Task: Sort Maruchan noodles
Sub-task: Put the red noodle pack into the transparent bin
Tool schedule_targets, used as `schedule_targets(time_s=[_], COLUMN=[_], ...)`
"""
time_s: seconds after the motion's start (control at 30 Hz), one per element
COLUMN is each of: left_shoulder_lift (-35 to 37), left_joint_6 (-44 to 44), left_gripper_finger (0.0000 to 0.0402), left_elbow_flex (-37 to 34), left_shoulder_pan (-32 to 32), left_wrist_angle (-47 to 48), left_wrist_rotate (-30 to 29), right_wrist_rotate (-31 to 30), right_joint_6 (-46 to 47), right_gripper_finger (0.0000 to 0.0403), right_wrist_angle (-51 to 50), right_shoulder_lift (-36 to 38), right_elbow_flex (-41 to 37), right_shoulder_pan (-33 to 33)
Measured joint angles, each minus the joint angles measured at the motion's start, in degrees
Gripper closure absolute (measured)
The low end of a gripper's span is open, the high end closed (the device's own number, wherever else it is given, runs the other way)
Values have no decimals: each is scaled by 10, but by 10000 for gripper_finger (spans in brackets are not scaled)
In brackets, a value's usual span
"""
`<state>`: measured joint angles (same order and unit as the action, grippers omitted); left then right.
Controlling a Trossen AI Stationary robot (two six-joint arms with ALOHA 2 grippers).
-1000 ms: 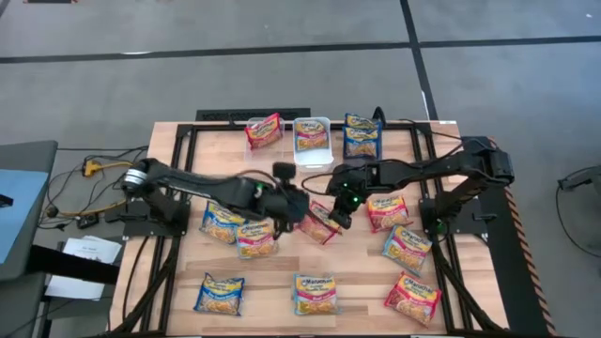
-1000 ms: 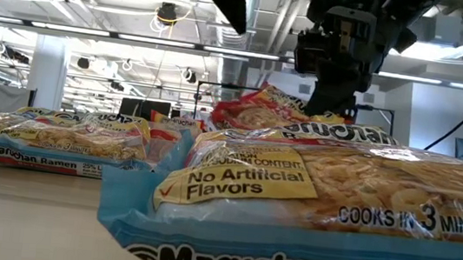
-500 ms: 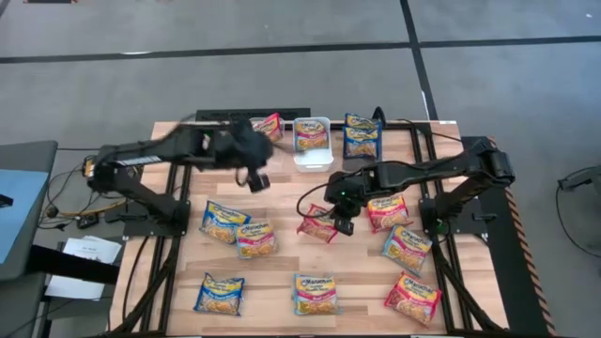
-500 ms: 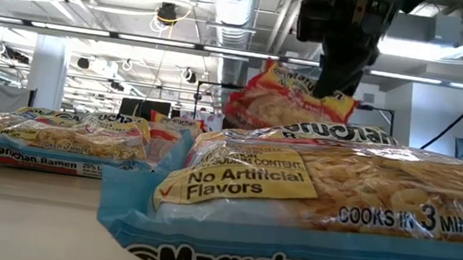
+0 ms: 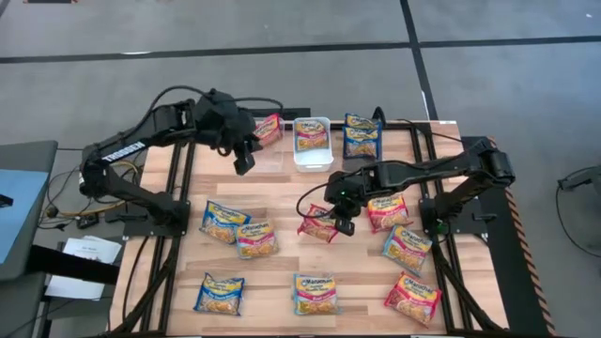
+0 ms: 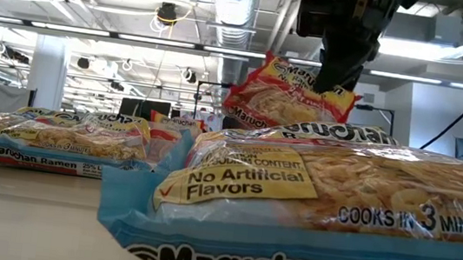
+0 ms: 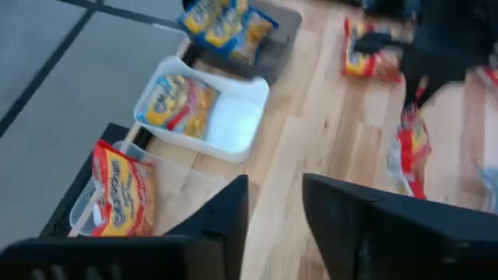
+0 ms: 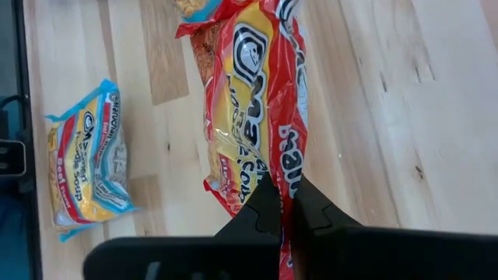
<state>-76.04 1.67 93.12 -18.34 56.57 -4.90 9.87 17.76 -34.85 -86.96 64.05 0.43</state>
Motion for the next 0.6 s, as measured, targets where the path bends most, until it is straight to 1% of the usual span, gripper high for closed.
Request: schedule_targets(time_s=[0.07, 0.13, 0.23, 0.3, 0.43, 0.6], left_shoulder_lift=[-8, -22, -42, -58, -89, -123], left_joint_6=[8, 10, 10, 10, 8, -4], left_gripper_finger=[273, 265, 263, 264, 269, 271], left_elbow_flex=[0, 0, 0, 0, 0, 0], left_shoulder_pan=[-5, -7, -5, -1, 9, 22], left_wrist_angle=[-7, -7, -7, -9, -11, -18], left_wrist_rotate=[26, 70, 144, 178, 193, 208], right_wrist_rotate=[0, 0, 0, 0, 0, -19], right_joint_6=[-12, -13, -16, -17, -33, -45], right_gripper_finger=[392, 392, 392, 392, 392, 392], right_wrist_angle=[1, 1, 3, -7, -19, -47], right_shoulder_lift=[0, 0, 0, 0, 0, 0], right_elbow_flex=[0, 0, 1, 11, 39, 72], right_shoulder_pan=[0, 0, 0, 0, 3, 6])
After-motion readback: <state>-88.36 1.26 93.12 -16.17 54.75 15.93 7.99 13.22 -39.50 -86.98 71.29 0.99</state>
